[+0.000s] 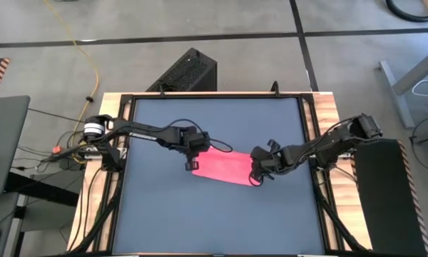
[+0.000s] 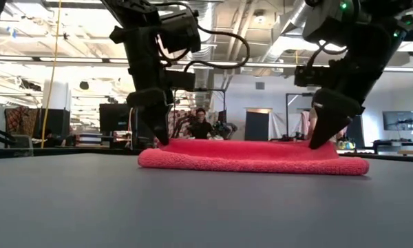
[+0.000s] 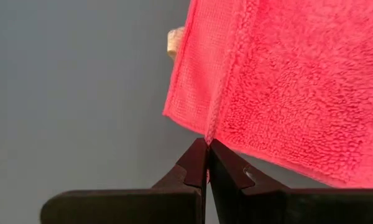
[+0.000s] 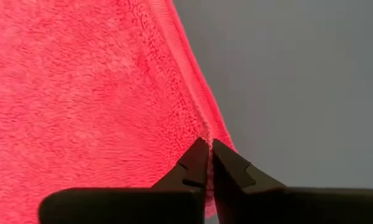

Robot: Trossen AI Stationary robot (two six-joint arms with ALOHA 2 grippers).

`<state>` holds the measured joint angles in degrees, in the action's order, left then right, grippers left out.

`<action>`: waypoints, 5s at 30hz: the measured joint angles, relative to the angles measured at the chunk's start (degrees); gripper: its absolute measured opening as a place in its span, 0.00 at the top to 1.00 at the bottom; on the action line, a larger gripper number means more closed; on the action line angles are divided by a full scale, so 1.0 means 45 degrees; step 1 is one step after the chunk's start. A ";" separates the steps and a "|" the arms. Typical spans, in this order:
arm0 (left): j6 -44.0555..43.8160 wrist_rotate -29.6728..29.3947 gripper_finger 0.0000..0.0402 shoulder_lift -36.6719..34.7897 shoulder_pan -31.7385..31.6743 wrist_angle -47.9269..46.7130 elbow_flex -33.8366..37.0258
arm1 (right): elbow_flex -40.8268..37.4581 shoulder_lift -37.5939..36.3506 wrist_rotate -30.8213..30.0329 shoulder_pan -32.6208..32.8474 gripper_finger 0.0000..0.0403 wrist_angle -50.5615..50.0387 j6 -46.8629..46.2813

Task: Roll towel
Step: Fold the pink microfiber towel, then roll the pink microfiber towel

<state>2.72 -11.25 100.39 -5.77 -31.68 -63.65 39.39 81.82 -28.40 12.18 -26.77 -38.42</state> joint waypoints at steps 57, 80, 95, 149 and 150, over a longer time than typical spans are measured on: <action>-0.5400 -0.3510 1.00 -0.6609 0.5118 0.6564 0.7016 | -0.3296 -0.0023 0.2458 0.1035 0.83 0.8595 -0.0340; -0.5004 -0.0047 1.00 -0.2708 0.5153 0.6898 0.5748 | -0.0255 -0.0018 0.3093 0.0137 0.83 0.5292 0.5229; -0.2858 0.0554 1.00 -0.2709 0.5404 -0.0630 0.2841 | -0.0270 0.0992 0.5712 -0.1408 0.83 0.6414 0.6523; 0.0607 -0.1670 0.93 -0.2571 0.1059 0.2984 0.5075 | -0.0111 0.2090 0.7253 0.1624 0.83 0.8947 0.2170; 0.0982 -0.1646 0.93 -0.2647 0.0950 0.2823 0.4919 | -0.0005 0.1953 0.7155 0.1731 0.83 0.8830 0.2497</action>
<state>7.14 -18.65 88.48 -1.50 -18.97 -41.52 39.37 90.61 3.79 19.97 12.97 -27.19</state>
